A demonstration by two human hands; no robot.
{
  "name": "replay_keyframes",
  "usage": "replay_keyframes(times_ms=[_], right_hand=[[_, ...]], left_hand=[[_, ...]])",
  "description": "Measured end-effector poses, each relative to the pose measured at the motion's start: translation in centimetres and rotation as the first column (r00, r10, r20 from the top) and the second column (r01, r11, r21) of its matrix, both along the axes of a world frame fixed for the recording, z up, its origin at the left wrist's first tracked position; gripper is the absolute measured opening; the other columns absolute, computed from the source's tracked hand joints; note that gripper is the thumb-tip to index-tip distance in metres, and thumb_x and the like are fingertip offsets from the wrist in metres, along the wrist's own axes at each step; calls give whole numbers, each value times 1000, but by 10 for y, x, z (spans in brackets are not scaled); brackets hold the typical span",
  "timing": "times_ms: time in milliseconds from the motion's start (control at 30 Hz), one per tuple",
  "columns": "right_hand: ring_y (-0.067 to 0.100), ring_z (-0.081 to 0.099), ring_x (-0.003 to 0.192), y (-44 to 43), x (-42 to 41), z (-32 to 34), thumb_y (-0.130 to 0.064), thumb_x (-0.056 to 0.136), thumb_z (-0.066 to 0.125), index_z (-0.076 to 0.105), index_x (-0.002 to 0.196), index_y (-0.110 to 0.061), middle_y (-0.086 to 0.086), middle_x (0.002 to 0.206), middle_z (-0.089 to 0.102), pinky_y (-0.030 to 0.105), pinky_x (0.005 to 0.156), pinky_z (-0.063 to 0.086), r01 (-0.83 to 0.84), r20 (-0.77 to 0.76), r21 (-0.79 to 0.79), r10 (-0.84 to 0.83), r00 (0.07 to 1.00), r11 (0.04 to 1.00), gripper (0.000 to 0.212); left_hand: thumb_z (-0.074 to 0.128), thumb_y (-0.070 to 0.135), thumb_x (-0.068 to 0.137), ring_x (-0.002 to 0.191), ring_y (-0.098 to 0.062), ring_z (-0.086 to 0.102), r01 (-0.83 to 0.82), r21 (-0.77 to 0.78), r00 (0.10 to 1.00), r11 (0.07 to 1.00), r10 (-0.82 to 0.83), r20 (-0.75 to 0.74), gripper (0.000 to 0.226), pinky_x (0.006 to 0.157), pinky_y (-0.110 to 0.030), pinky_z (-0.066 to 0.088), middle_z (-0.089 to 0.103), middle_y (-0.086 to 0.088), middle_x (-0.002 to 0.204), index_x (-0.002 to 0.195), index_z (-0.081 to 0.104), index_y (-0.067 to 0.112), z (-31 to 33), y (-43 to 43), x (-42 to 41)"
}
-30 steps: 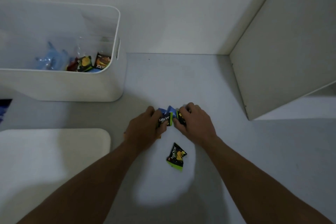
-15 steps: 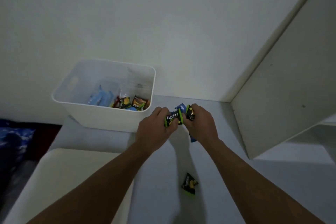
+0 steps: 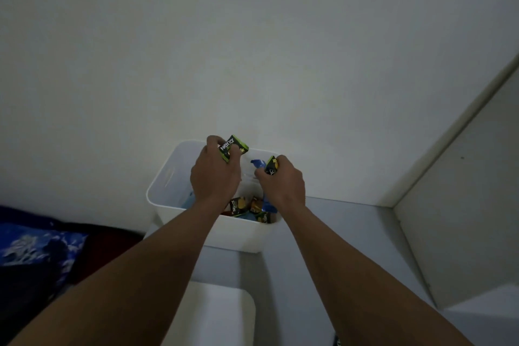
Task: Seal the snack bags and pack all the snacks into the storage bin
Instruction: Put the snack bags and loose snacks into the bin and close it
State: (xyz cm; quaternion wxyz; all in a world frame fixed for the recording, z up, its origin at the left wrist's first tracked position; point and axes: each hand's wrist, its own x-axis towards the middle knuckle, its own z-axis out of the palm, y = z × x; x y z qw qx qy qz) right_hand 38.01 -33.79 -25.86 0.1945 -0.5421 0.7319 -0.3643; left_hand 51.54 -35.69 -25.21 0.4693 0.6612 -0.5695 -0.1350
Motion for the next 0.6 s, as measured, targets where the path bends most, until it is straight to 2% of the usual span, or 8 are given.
replay_keyframes(times_ms=[100,167,233,300,367,467,600], right_hand=[[22,62,81,-9,9,-6,-47,83,66,57,93,-14,3,88,64,31,61,46,-23,120,15,21,992,1000,36],[20,61,93,-10,9,-5,-52,85,65,57,106,-17,2,102,63,24,62,44,-52,226,58,38,973,997,42],[20,59,107,-10,4,-3,-56,90,57,55,123,-20,3,118,60,24,72,41,-88,234,110,61,970,990,49],[19,58,111,-7,-5,2,-48,96,49,57,126,-18,3,124,62,25,82,38,-84,197,101,63,978,991,42],[16,57,104,5,-17,6,-37,100,45,61,119,-16,2,121,64,25,82,37,-36,190,68,23,981,997,32],[18,58,108,38,-43,-5,-31,100,46,59,123,-14,5,123,63,25,83,38,7,138,74,-17,990,997,32],[23,57,115,98,-82,-51,-33,101,48,52,133,-14,12,131,57,25,89,38,20,29,183,-26,999,983,38]], left_hand=[[46,49,94,93,-25,60,-11,68,1000,998,11,3,34,77,-36,46,63,-3,105,111,59,23,-4,-12,-1],[44,55,94,102,-25,59,35,153,998,988,-27,-54,44,84,-36,46,61,-5,112,112,64,21,-13,-16,-3],[40,59,94,114,-26,56,76,205,996,976,-64,-68,52,99,-44,46,63,-6,124,118,67,21,-22,-14,-2],[37,52,99,120,-28,53,97,190,995,977,-100,9,50,105,-45,42,63,-5,130,125,65,19,-27,-5,-4],[37,41,102,119,-28,54,177,118,974,977,-191,121,45,104,-42,40,63,-8,130,127,63,14,-30,8,-11],[35,40,103,121,-27,55,363,98,878,927,-375,298,47,106,-41,40,62,-9,133,131,60,11,-39,32,-32],[28,45,99,122,-36,55,520,203,665,829,-543,512,62,102,-45,44,59,-19,134,137,54,4,-59,59,-64]])
